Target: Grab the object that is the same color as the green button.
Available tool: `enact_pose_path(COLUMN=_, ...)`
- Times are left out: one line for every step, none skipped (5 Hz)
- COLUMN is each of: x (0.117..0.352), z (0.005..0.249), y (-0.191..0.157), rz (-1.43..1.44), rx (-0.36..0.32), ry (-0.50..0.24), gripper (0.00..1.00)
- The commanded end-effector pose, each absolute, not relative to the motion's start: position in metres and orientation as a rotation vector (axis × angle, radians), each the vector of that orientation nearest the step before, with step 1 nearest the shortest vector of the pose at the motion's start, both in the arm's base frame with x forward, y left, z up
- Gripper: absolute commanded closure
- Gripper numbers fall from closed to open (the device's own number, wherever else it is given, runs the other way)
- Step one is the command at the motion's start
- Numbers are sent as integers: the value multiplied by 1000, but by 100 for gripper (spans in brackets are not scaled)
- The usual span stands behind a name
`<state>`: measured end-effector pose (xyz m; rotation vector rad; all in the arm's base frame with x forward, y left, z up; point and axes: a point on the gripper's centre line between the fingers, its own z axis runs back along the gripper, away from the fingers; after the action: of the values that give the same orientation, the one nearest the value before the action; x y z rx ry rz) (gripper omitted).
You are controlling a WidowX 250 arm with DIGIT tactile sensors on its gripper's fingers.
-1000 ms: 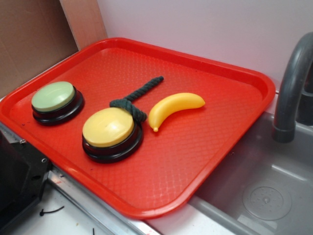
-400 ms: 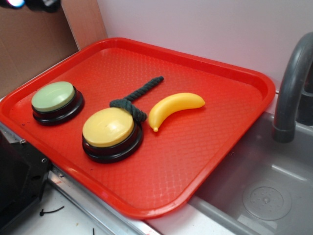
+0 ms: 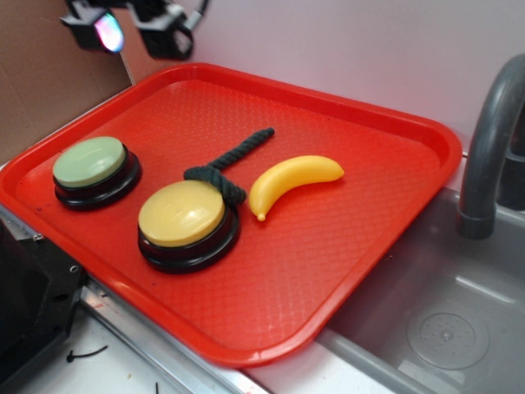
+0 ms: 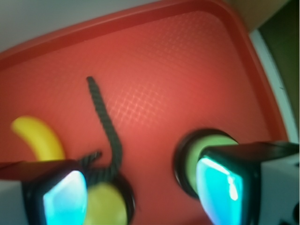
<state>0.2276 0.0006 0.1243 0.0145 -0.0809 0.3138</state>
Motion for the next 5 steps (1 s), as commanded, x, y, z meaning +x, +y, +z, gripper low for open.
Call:
enact_pose_path(x=273, z=73, y=-1, rz=258, rx=-86, ry=-58, gripper=0)
enact_pose_path(x=278, z=48, y=-12, rz=230, rx=-69, ry=-19, gripper=0)
enact_pose_path(x=277, z=32, y=-20, rz=196, rx=-47, ry=8, gripper=0)
enact_pose_path(x=275, z=26, y=-25, rz=168, rx=-63, ry=27, gripper=0)
enact_pose_path(x=273, z=22, y=-24, rz=195, rx=-46, ry=29, gripper=100)
